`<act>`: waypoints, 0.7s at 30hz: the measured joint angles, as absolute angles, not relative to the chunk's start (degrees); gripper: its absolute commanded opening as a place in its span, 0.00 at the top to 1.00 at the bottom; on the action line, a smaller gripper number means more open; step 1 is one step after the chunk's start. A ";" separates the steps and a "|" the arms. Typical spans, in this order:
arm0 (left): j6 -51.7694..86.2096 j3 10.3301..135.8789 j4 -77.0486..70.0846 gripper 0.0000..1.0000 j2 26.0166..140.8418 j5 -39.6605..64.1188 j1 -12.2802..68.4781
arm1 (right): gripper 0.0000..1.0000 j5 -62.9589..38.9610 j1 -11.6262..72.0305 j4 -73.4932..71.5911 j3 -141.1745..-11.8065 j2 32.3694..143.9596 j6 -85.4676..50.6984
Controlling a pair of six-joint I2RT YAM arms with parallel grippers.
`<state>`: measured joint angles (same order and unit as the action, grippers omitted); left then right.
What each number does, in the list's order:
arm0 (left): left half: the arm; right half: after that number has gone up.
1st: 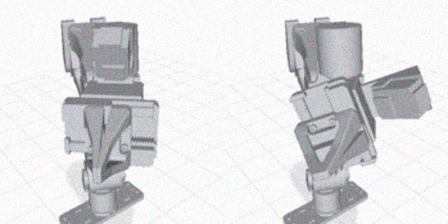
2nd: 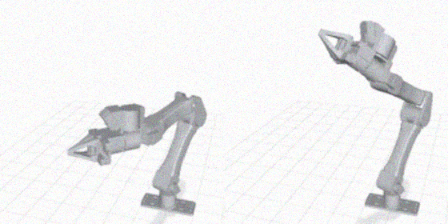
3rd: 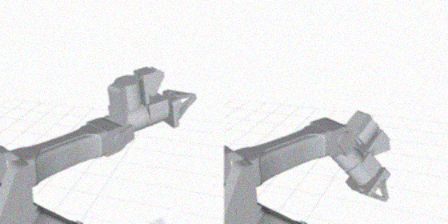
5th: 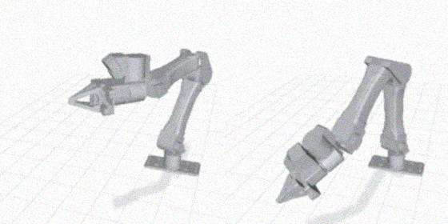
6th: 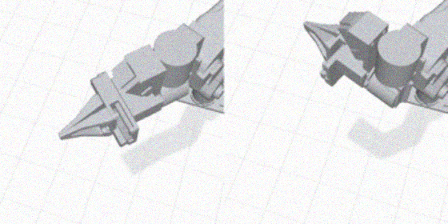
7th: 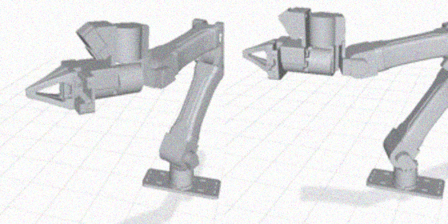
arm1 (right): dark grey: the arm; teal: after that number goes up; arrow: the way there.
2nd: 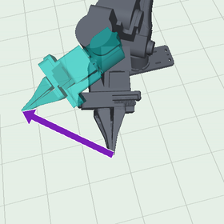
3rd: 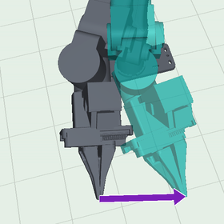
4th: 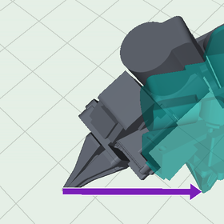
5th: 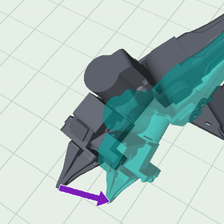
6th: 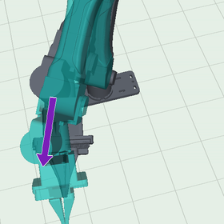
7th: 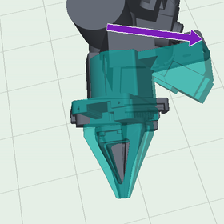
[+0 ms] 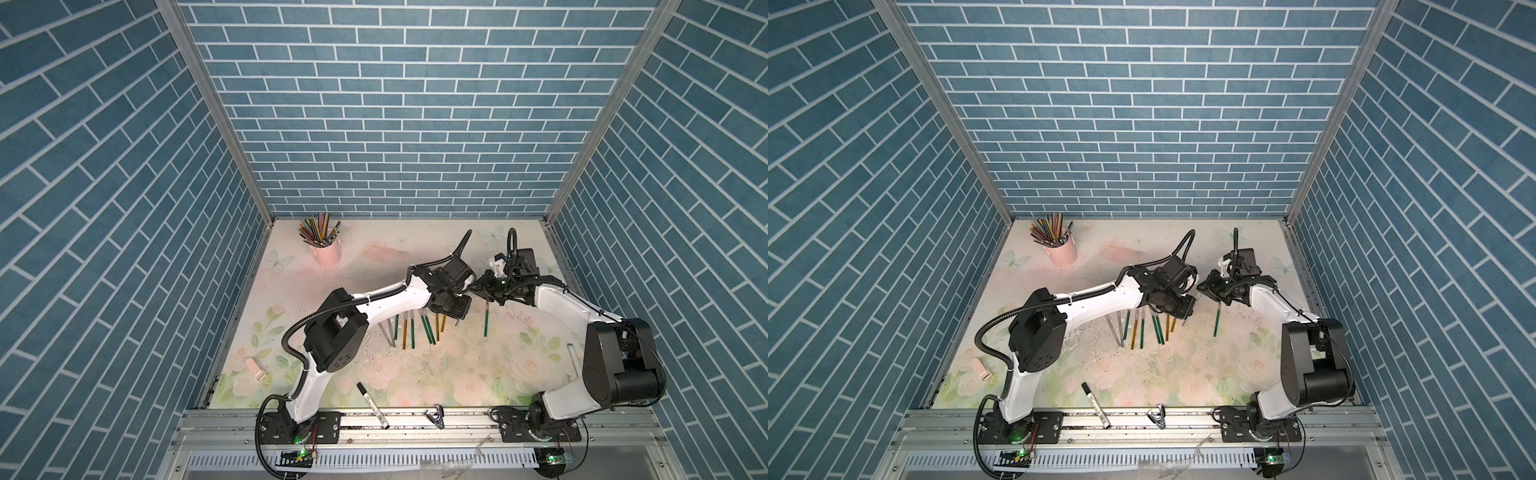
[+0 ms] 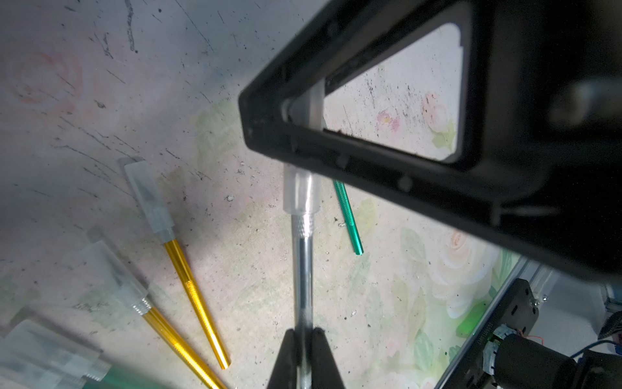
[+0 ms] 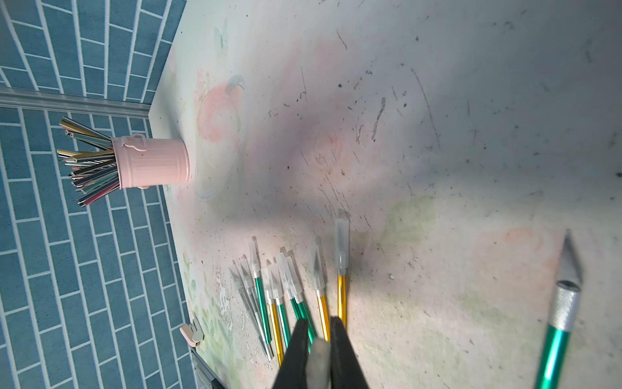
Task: Remove protective caps from carving knives
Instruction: Remove the protective sleeve from the carving knife.
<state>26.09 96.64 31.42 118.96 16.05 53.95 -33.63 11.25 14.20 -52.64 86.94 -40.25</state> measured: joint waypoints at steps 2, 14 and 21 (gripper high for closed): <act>26.04 96.62 31.38 0.94 118.96 15.64 53.91 | 0.94 -33.30 11.25 14.72 -53.43 87.37 -40.23; 25.91 94.76 29.08 0.93 118.93 14.70 53.76 | 0.97 -32.10 11.07 18.13 -58.22 91.88 -39.55; 25.89 93.06 31.57 0.93 118.93 15.20 54.22 | 0.98 -30.22 9.67 16.95 -62.76 93.93 -38.68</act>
<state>25.89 93.06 31.57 118.93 15.20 54.22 -30.22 9.67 16.95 -62.76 93.93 -38.68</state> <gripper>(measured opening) 0.096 0.106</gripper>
